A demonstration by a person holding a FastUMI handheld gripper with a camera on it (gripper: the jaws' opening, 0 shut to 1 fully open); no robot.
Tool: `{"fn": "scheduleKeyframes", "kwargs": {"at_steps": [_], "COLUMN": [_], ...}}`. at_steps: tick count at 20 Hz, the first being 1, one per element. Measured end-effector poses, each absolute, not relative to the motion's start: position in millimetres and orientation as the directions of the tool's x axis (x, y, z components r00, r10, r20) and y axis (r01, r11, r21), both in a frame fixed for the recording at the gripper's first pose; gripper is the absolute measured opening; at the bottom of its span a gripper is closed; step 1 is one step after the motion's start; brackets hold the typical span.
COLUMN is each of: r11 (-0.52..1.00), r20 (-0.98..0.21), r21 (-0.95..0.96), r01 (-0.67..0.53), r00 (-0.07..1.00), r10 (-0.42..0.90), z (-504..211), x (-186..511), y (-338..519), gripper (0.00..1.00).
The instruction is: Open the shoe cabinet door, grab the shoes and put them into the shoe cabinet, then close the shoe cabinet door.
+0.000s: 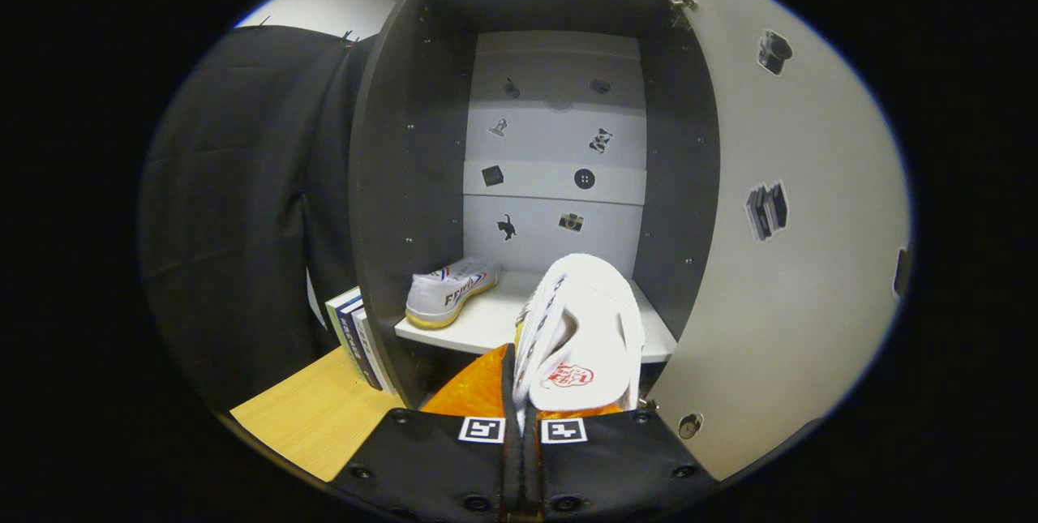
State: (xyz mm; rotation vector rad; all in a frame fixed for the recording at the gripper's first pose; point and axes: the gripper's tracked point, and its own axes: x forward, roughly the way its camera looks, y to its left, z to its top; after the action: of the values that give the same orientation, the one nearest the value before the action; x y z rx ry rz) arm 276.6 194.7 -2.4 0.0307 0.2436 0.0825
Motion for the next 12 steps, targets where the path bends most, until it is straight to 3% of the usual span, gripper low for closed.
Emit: {"fn": "scheduleKeyframes", "kwargs": {"at_steps": [12], "r11": [1.000], "r20": [-0.257], "r21": [0.031], "r01": [-0.002], "r00": [0.966], "r10": [0.010], "z": [19.3], "x": [392.1], "y": [168.9], "gripper": [0.02]}}
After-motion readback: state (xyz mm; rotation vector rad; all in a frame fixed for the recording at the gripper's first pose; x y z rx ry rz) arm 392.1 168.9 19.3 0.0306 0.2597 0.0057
